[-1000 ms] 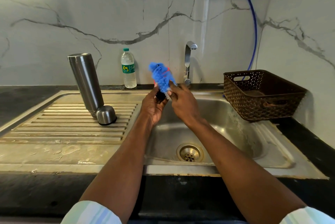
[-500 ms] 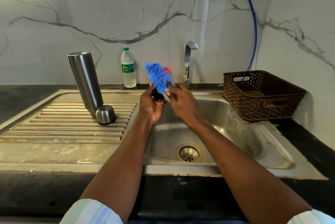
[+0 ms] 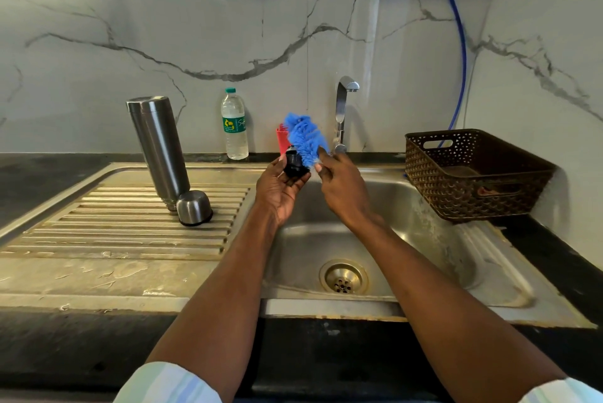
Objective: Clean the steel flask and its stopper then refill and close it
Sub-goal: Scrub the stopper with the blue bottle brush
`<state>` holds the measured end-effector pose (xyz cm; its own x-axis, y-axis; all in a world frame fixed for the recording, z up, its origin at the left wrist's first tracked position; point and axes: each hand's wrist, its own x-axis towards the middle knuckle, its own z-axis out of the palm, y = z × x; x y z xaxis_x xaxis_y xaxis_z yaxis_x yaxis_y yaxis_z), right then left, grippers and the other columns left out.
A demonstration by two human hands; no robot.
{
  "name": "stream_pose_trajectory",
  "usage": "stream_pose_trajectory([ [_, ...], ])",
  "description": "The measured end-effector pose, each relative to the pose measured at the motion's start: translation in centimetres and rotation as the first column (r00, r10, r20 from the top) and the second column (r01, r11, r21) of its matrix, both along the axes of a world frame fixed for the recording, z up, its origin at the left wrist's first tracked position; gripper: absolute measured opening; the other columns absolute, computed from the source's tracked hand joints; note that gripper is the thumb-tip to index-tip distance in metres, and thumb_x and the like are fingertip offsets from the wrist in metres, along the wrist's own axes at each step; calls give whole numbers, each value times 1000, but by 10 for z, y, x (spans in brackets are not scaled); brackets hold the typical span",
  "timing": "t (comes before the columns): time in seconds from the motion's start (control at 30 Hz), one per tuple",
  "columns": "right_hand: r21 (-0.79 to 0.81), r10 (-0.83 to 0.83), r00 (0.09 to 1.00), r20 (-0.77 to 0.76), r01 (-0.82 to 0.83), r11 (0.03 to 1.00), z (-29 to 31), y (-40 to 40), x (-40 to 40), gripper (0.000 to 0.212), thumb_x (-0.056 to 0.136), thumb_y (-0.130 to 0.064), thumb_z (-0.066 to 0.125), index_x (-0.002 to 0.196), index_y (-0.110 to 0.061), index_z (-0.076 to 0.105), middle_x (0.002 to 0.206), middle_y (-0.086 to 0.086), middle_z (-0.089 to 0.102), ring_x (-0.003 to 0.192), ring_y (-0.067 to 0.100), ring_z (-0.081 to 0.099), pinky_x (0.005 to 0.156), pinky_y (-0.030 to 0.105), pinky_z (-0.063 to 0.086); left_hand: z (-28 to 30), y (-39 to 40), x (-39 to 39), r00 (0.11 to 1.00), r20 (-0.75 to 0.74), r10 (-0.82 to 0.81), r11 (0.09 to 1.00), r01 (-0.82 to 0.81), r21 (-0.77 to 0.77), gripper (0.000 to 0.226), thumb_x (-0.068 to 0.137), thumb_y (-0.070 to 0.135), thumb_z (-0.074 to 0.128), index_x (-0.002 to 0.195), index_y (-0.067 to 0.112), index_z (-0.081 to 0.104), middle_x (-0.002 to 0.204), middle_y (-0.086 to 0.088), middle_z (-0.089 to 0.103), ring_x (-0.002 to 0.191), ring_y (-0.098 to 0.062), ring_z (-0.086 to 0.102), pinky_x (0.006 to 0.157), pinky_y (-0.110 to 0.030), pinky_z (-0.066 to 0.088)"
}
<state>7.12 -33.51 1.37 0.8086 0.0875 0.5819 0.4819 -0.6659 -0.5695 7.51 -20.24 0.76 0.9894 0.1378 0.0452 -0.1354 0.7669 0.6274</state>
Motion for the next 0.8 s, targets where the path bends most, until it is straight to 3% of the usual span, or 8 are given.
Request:
stream_pose_trajectory([
  [0.13,-80,69,995,70,-63,995,0,5,-4,44,103,-32,46,146,-26,44,128,5,51,111,21,53,85,36,51,2,-2,-2,998,18,-60,997,61,-42,27,100,17,55,119,-1,61,108,-18,69,94,-26,69,80,-34,60],
  [0.27,53,-26,998,-56,29,998,-5,1,7,43,103,-30,44,146,-22,45,139,8,49,122,25,51,94,35,46,1,0,-5,1000,10,-12,994,11,109,25,96,11,62,117,-2,60,106,-17,69,97,-26,68,84,-33,60],
  [0.37,31,2,1000,-15,-2,1000,-6,-2,4,43,103,-29,45,145,-22,45,136,7,50,119,23,52,89,31,45,1,-1,-3,1000,-10,-11,995,12,96,18,96,10,59,111,0,60,103,-17,67,91,-25,68,76,-32,61],
  [0.47,17,58,997,52,-59,998,-3,0,1,43,102,-28,47,144,-21,47,125,7,53,110,22,54,83,31,47,1,-2,0,1000,1,-6,996,6,85,21,98,9,53,118,3,57,102,-16,68,86,-25,68,71,-33,60],
  [0.63,115,-2,999,-43,7,993,-6,0,5,41,103,-26,45,144,-18,48,142,9,50,126,25,50,97,34,44,-1,0,2,1000,-11,-15,999,15,30,21,100,11,48,118,1,56,110,-25,65,94,-33,67,76,-40,61],
  [0.73,79,57,997,48,-61,995,-1,2,-1,42,103,-27,47,144,-19,47,125,7,54,112,22,54,87,33,48,1,-1,2,1000,-1,-18,1000,18,22,22,100,21,55,110,2,62,102,-18,68,93,-28,66,88,-40,55],
  [0.8,42,92,991,96,-96,994,1,4,-3,42,102,-28,47,144,-20,47,115,4,53,104,19,54,80,31,47,3,0,1,1000,22,-16,998,15,58,20,97,21,60,105,4,66,95,-13,69,90,-23,65,89,-37,54],
])
